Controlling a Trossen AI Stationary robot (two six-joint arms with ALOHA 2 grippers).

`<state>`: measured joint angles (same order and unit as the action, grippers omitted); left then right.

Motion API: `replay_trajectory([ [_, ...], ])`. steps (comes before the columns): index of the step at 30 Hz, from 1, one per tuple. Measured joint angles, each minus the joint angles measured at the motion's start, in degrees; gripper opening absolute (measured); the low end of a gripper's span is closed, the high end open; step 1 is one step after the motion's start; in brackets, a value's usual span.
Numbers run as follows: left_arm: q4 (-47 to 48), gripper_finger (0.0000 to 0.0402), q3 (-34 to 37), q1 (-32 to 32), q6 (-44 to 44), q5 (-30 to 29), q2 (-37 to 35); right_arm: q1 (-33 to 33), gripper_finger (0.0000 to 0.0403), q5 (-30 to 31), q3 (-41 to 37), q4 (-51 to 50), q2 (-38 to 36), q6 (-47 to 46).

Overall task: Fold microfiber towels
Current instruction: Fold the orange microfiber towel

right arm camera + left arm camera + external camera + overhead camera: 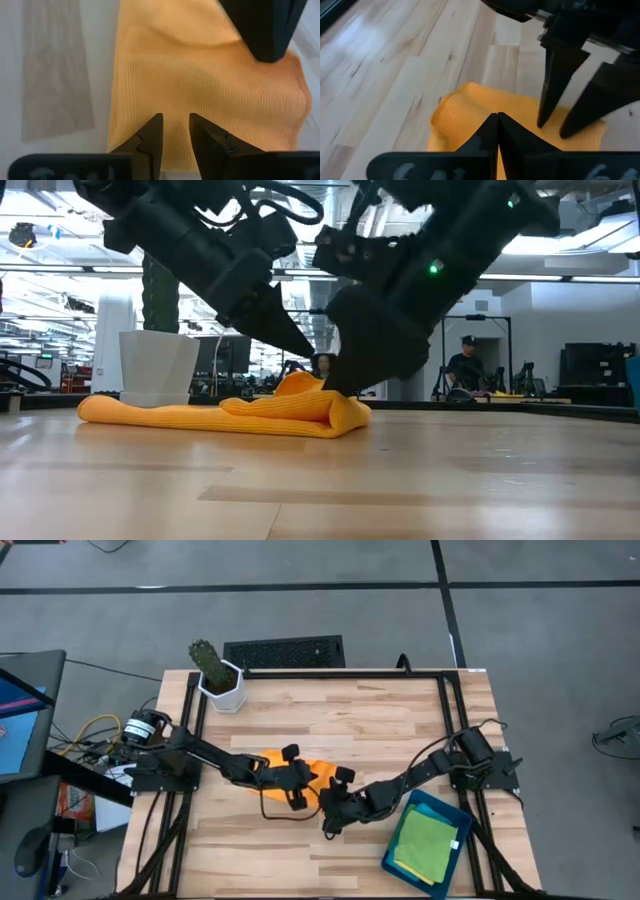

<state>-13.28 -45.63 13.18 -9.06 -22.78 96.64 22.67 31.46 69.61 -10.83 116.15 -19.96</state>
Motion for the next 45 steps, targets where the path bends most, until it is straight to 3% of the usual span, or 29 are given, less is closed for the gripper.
replay_trajectory([
  [9, -0.3, 0.0, 0.0, -1.7, -0.7, 2.1, 6.6, 1.5, 0.0118, 0.4, 0.0, 0.6, -0.2, 0.1],
  [14, 2.5, 0.0, 0.0, -2.0, -2.0, -3.4, 6.3, 3.3, 0.0118, 1.7, 0.1, -0.4, -1.2, -0.3],
  [22, 6.8, 0.0, 0.0, -2.0, -3.3, -3.5, 6.4, 4.7, 0.0118, 3.1, -0.9, -0.6, -0.6, -3.6],
  [31, 7.8, 0.0, 0.0, -2.0, -4.0, -3.5, 6.4, 5.1, 0.0118, 1.0, -6.4, 6.2, -0.6, -7.9],
  [35, 8.0, 0.0, 0.0, -1.6, -4.1, -3.5, 3.4, 5.1, 0.0118, 0.8, -6.7, 6.6, -0.6, -8.1],
  [41, 12.3, 0.0, 0.0, 0.4, -5.4, -5.1, -7.0, 5.0, 0.0118, -1.2, -6.7, 6.7, -0.6, -7.2],
  [45, 9.9, 0.0, -0.1, 3.4, -7.3, -5.3, -10.0, 6.7, 0.0118, 5.1, -6.6, 6.7, -3.1, -5.9],
])
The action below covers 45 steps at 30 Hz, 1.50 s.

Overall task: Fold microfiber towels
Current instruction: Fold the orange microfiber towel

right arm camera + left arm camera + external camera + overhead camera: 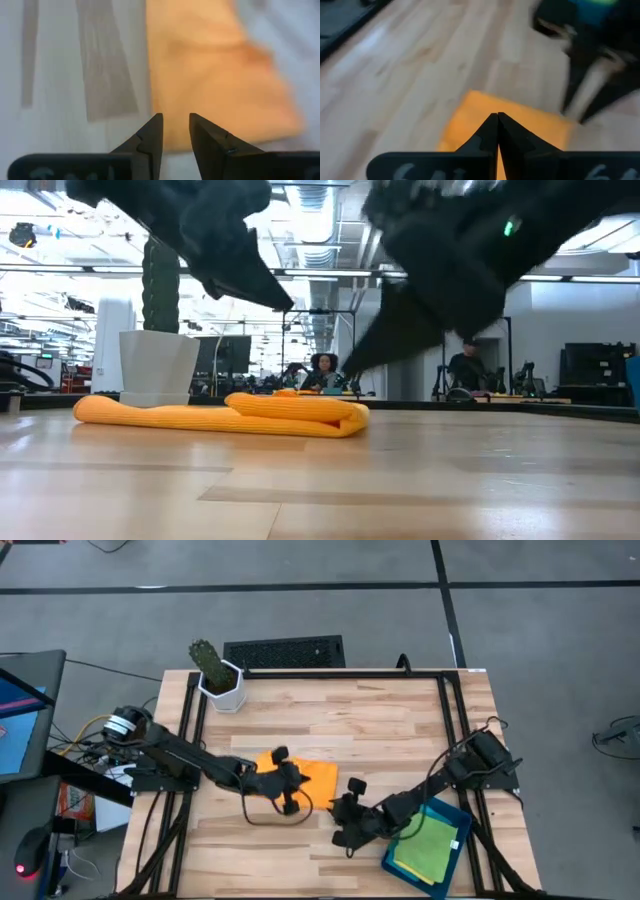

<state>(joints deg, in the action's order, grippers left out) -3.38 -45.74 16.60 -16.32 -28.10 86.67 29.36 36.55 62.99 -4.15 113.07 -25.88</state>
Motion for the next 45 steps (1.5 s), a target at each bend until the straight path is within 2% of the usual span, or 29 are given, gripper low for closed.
replay_trajectory([
  [3, -6.7, 0.0, -0.1, 2.5, 0.0, 0.3, 4.1, 1.1, 0.0118, 6.0, 0.1, 0.2, -1.3, 0.7],
  [5, -9.4, 0.0, 0.1, 3.6, 0.2, -0.3, 8.1, 0.9, 0.0118, 7.4, 0.0, -0.3, -1.2, 0.4],
  [8, -12.6, 0.0, 0.1, 4.5, -1.2, -1.4, 14.5, -0.2, 0.0118, 6.4, -0.2, 1.1, -0.3, -1.5],
  [13, -11.7, 0.0, 0.1, 4.9, -6.2, -1.0, 21.2, -1.2, 0.0118, 2.2, -1.8, 2.7, 0.6, -3.7],
  [19, -10.1, 0.0, -0.1, 5.7, -8.5, -2.6, 21.9, -0.9, 0.0118, 0.8, -2.7, 3.4, 1.2, -4.3],
  [24, -9.5, 0.0, 0.0, 5.9, -8.5, -2.7, 21.5, -1.4, 0.0118, -3.4, -2.3, 4.3, 4.1, -4.2],
  [28, -9.0, 0.0, -0.1, 5.9, -8.5, -2.7, 21.5, -1.1, 0.0118, -2.8, -2.6, 1.6, 2.8, -3.4],
  [31, -9.0, 0.0, 0.0, 5.9, -8.5, -2.7, 21.5, -0.4, 0.0118, 0.7, -2.9, -0.7, 0.0, -0.6],
  [34, -9.0, 0.0, 0.0, 5.9, -8.4, -2.7, 21.5, -0.2, 0.0118, 7.5, -2.5, 0.6, -3.1, 3.5],
  [36, -9.2, 0.0, 0.0, 5.9, -8.1, -2.7, 21.5, -1.8, 0.0118, 9.4, -2.7, 2.0, -3.6, 7.9],
  [38, -9.6, 0.0, 0.1, 5.9, -7.2, -2.6, 21.6, -4.5, 0.0118, 8.0, -2.7, 6.3, -3.1, 12.1],
  [42, -9.7, 0.0, 0.1, 5.9, -6.8, -2.5, 21.6, -10.4, 0.0118, -1.0, -2.4, 15.8, -0.6, 18.5],
  [44, -9.7, 0.0, 0.1, 5.9, -6.8, -2.2, 21.6, -12.5, 0.0118, -3.2, -3.0, 16.7, 0.6, 21.1],
  [45, -9.6, 0.0, 0.1, 5.9, -6.8, -2.2, 21.6, -13.5, 0.0118, -4.7, -2.8, 20.4, 1.5, 22.2],
])
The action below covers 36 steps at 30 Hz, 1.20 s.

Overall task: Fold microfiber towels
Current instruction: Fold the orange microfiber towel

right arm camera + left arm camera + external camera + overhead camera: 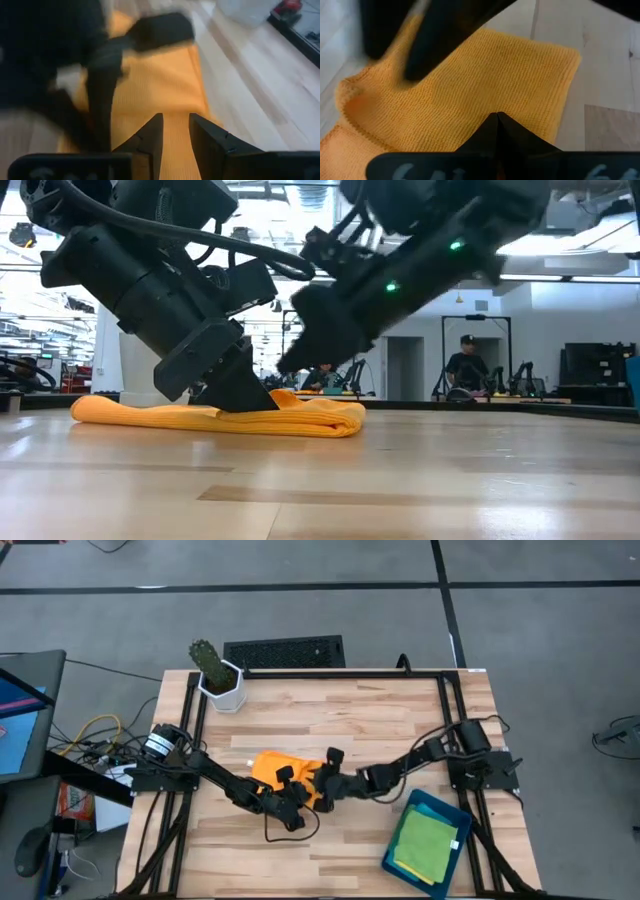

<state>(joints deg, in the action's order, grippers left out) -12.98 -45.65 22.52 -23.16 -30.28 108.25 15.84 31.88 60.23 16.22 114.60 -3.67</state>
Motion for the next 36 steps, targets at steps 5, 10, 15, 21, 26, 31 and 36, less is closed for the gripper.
replay_trajectory([
  [5, -0.1, 0.0, 0.0, 0.0, 0.0, 0.0, 0.0, -4.1, 0.0118, -3.8, 0.3, 6.1, 3.0, 3.0],
  [10, -0.1, 0.0, 0.0, 0.3, 0.0, 0.0, 0.0, -6.7, 0.0118, -7.4, 0.4, 7.7, 5.8, 3.4],
  [15, -0.5, 0.0, 0.0, 1.1, 0.0, 0.2, 0.1, -7.4, 0.0118, -9.4, 0.4, 8.6, 8.7, 1.3],
  [21, -0.6, 0.0, 0.0, 2.1, 0.0, -0.2, 0.1, -7.3, 0.0118, -9.3, 0.4, 7.5, 8.0, 1.3],
  [26, -0.6, 0.0, 0.0, 2.3, 0.0, 0.6, -0.4, -7.2, 0.0118, -9.2, 0.0, 5.1, 3.0, 4.4],
  [31, 0.3, 0.0, 0.2, 2.3, 1.7, 0.5, -3.6, -6.3, 0.0118, -7.0, 0.1, -0.5, -3.1, 5.0],
  [36, 3.3, 0.0, 0.1, 3.1, 2.1, -0.7, -10.5, -3.8, 0.0118, -6.9, -0.6, -0.6, -5.5, -2.0],
])
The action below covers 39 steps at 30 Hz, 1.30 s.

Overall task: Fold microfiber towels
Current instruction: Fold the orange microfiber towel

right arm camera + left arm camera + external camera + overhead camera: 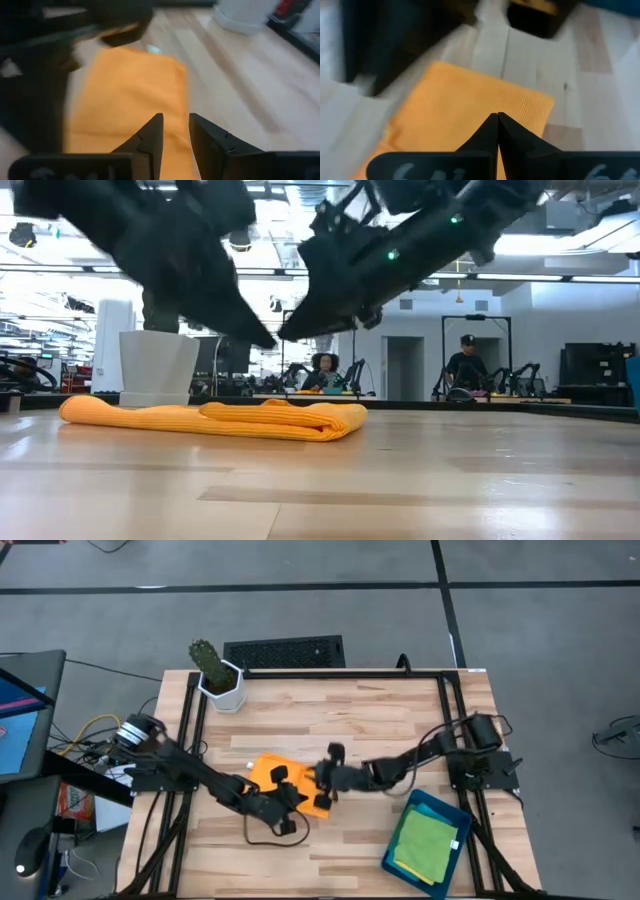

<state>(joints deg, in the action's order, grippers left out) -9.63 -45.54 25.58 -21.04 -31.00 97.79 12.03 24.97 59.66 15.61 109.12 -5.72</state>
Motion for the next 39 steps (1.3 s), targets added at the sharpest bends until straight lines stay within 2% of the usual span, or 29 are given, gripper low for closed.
replay_trajectory([
  [5, 8.8, 0.0, -0.1, 3.4, -4.6, -5.5, -8.2, 6.0, 0.0118, -0.1, -2.6, 15.7, 5.6, -2.8],
  [11, 21.5, 0.0, 0.0, 10.8, -19.2, -20.1, -10.2, 9.0, 0.0118, 2.4, -0.1, 28.1, 16.8, -1.8],
  [16, 25.9, 0.0, 0.7, 14.5, -31.4, -24.9, -6.2, 8.8, 0.0118, 2.2, 4.0, 28.5, 23.2, -3.2],
  [22, 31.1, 0.0, 4.9, 17.0, -47.7, -25.4, -4.8, 8.9, 0.0118, 2.4, 4.7, 29.1, 24.6, -4.8],
  [25, 35.9, 0.0, 7.0, 18.3, -59.0, -28.1, -4.8, 9.0, 0.0118, 2.3, 4.7, 28.9, 24.5, -4.8],
  [28, 42.1, 0.0, 8.7, 20.0, -74.1, -29.9, -4.8, 9.0, 0.0118, 2.1, 4.6, 28.1, 23.9, -4.6],
  [33, 48.6, 0.0, 10.3, 23.2, -92.2, -29.7, -4.9, 9.0, 0.0118, 2.1, 4.4, 27.3, 23.0, -3.4],
  [36, 45.8, 0.0, 11.9, 24.5, -94.5, -31.0, -4.6, 9.0, 0.0118, 2.1, 4.4, 27.3, 23.0, -3.3],
  [39, 35.7, 0.0, 12.6, 24.8, -87.4, -33.1, -2.1, 9.0, 0.0118, 2.1, 4.4, 27.4, 23.0, -3.3],
])
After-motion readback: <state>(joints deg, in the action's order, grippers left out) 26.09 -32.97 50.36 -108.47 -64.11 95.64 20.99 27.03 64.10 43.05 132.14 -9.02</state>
